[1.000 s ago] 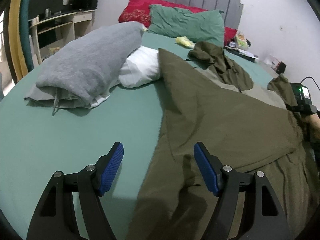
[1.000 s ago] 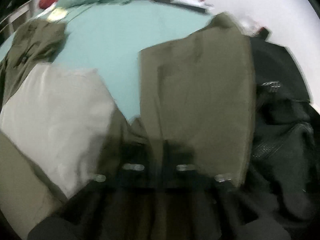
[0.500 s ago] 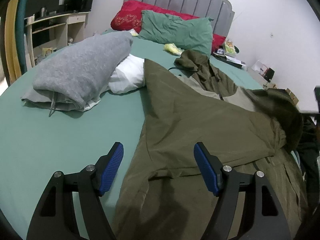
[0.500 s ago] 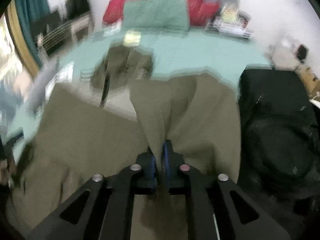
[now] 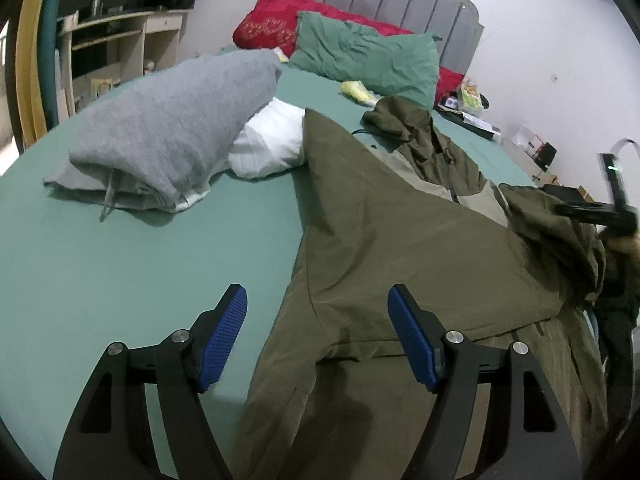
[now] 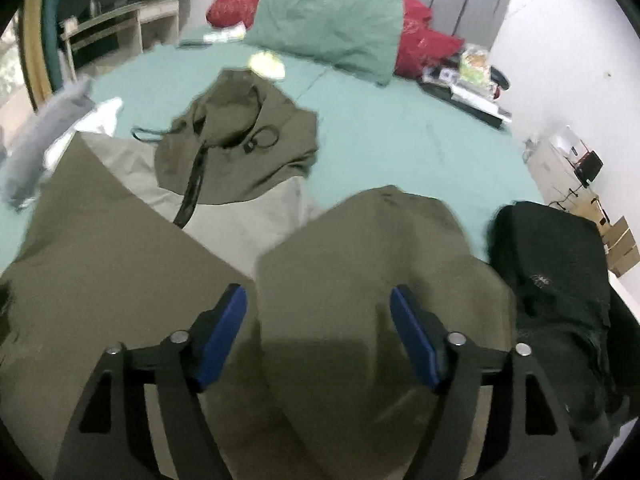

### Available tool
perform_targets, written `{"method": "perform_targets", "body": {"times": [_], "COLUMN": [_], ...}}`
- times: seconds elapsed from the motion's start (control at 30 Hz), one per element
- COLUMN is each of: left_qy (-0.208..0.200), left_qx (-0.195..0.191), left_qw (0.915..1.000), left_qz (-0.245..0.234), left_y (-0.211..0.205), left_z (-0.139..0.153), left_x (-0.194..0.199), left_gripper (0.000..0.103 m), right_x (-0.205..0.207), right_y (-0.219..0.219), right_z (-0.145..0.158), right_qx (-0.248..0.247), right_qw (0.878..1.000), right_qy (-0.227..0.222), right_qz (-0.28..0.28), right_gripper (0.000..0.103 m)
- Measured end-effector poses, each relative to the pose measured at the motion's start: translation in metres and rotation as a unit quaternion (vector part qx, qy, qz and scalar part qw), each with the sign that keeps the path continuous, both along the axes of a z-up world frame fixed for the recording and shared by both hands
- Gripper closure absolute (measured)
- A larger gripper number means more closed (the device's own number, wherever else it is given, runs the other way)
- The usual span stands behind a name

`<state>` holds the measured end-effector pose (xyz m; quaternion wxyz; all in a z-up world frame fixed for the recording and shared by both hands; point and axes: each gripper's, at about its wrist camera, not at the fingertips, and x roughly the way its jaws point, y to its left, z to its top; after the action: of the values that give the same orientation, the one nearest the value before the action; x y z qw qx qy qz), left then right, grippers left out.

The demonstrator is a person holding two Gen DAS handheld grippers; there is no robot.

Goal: Fold large clothes

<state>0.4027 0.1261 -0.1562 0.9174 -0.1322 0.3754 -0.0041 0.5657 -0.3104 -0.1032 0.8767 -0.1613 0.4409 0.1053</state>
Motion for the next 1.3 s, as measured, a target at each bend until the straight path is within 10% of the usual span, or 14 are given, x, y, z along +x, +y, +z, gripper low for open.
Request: {"method": "perform_targets", "body": {"times": [0.13, 0.2, 0.27, 0.5, 0.73, 0.9, 1.07, 1.2, 1.3], "left_qy": [0.0, 0.001, 0.006, -0.005, -0.046, -0.076, -0.073, -0.066, -0.055], "left_qx": [0.006, 0.019, 0.018, -0.008, -0.023, -0.036, -0.044, -0.042, -0.044], "left_qw": [0.9999, 0.9997, 0.9997, 0.9999, 0.9987, 0.9964, 0.9955, 0.9954, 0.9961], "left_qz": [-0.01, -0.013, -0.016, -0.012, -0.007, 0.014, 0.041, 0.054, 0.053], "left_y": [-0.003, -0.005, -0.005, 0.006, 0.016, 0.034, 0.058, 0.073, 0.08], "left_z": [-0.001, -0.001, -0.002, 0.007, 0.032, 0.046, 0.045, 0.04, 0.035], "left_x": [0.004, 0.004, 0.004, -0.008, -0.031, -0.044, -0.045, -0.046, -0.047], "left_gripper": [0.027, 0.027, 0.027, 0.027, 0.027, 0.027, 0.027, 0.027, 0.027], "right_x": [0.039, 0.042, 0.043, 0.0, -0.072, -0.094, -0.107, -0.113, -0.083], "right_y": [0.037, 0.034, 0.012, -0.051, -0.025, 0.063, 0.181, 0.198, 0.178], "right_z": [-0.064, -0.067, -0.048, 0.094, 0.198, 0.187, 0.076, 0.062, 0.081], "right_qx": [-0.071, -0.084, -0.059, 0.022, 0.182, 0.233, 0.141, 0.114, 0.121], "right_qw": [0.994, 0.993, 0.995, 0.987, 0.964, 0.959, 0.964, 0.952, 0.962], "right_qy": [0.08, 0.072, 0.054, -0.101, -0.191, -0.15, 0.123, 0.131, 0.08], "right_qz": [-0.028, -0.033, -0.067, -0.122, -0.021, 0.066, 0.19, 0.253, 0.231], "right_gripper": [0.032, 0.095, 0.101, 0.101, 0.1, 0.097, 0.07, 0.064, 0.031]}}
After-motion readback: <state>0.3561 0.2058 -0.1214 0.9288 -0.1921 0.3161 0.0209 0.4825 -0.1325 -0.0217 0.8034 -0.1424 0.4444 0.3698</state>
